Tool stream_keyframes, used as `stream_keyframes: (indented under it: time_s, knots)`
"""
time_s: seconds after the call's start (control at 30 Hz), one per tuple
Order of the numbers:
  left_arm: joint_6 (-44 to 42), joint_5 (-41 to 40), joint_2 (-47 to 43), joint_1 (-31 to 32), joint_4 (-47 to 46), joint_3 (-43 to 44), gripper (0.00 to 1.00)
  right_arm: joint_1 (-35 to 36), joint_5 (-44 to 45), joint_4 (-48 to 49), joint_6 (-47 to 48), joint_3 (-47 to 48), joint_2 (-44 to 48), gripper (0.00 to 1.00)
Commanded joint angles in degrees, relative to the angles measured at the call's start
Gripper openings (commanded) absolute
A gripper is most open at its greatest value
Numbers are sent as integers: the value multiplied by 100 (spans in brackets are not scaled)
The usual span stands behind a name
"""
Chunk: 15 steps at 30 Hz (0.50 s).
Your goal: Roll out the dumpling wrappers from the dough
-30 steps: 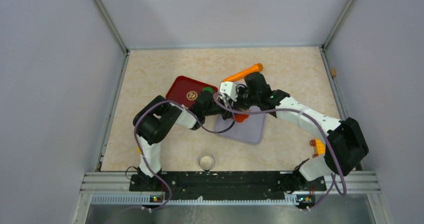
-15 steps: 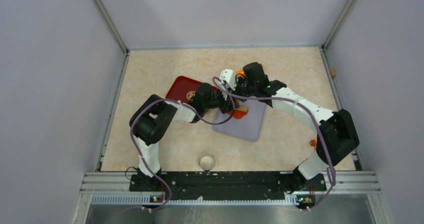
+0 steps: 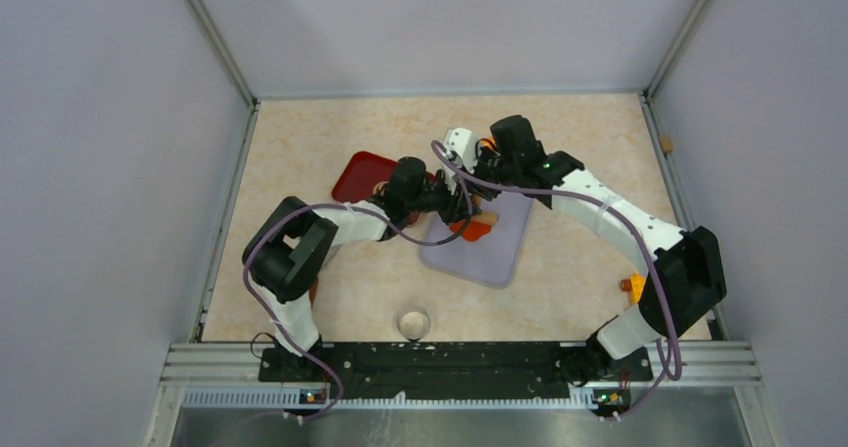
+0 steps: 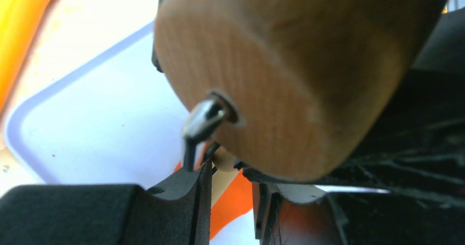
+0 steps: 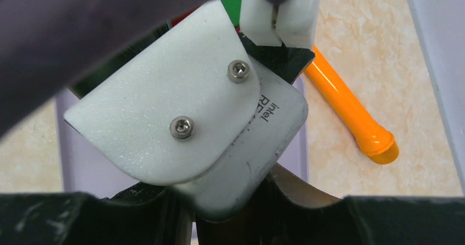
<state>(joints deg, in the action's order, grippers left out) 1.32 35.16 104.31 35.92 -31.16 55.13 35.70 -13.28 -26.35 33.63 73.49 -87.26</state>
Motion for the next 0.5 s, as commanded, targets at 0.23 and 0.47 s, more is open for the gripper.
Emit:
stream_keyframes:
  time_s: [0.23, 0.47]
  knots:
    - [509, -940, 9, 34, -421, 144, 0, 306, -212, -234, 263, -450, 112, 0]
    - [487, -883, 549, -90, -288, 546, 0, 306, -163, 8, 327, -564, -195, 0]
